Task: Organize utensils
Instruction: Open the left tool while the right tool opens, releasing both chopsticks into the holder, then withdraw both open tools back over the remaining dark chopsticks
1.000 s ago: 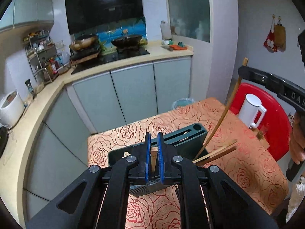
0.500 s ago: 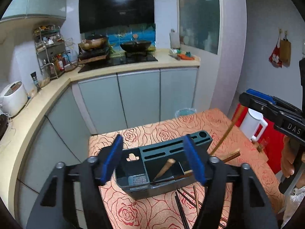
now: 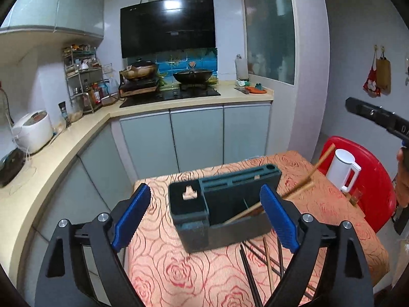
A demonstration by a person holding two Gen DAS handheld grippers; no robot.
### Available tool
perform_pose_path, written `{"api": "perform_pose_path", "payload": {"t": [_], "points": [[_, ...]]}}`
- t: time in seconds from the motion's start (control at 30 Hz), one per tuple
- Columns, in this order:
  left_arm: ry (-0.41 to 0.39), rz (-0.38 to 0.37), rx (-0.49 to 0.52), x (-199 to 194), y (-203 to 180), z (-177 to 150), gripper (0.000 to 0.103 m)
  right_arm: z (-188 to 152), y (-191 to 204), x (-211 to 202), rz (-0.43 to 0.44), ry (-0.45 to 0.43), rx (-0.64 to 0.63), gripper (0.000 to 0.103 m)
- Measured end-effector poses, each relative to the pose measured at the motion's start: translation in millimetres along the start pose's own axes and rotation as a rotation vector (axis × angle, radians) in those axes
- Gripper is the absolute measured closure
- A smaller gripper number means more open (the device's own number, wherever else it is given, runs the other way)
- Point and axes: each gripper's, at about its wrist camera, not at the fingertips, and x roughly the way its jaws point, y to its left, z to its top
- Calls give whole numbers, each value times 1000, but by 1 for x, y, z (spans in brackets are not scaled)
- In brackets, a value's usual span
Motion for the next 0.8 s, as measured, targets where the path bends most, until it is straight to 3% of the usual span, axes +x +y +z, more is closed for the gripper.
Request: {"api": "perform_pose_path", "payload": {"t": [0.43, 0.8], "points": [[45, 38, 11, -30, -5, -87, 18, -83, 4, -44, -48, 42, -54, 49], [145, 19, -47, -32, 5, -158, 18, -165, -1, -58, -68, 171, -26, 49]]}}
